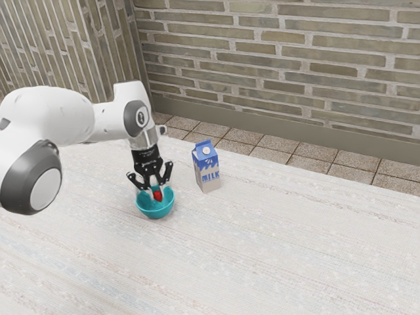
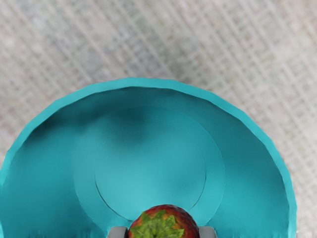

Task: Take strawberry from the bowl

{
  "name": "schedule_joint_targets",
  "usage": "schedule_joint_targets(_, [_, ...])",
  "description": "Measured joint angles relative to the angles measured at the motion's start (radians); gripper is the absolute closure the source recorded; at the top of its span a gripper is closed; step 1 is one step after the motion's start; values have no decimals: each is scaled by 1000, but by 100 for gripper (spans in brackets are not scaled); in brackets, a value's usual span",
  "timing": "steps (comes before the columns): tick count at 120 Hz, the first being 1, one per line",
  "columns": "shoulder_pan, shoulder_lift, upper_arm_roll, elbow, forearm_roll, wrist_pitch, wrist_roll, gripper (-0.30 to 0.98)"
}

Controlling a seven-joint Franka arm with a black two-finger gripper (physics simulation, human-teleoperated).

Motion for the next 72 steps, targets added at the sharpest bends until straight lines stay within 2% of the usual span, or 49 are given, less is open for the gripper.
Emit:
schedule_joint_targets(8, [-16,-76,-4,-4,38,-12,-1,63])
schedule_joint_targets(21, [-121,-140,-39,-1,82,-39,-2,64])
schedule_joint_targets(32, [-150,-132,-90,7,98,-51,-3,65])
schedule_joint_targets(45, [-154,-66,-110,56,103,-59,-4,64])
schedule_joint_targets(60, [-155,-45,-121,78,99,-61,-2,39])
schedule_joint_targets(66, [-150,-116,-164,72,124,-70,-2,31])
schedule_joint_targets(72, [-97,-239,-261,51,170,-99,8,25])
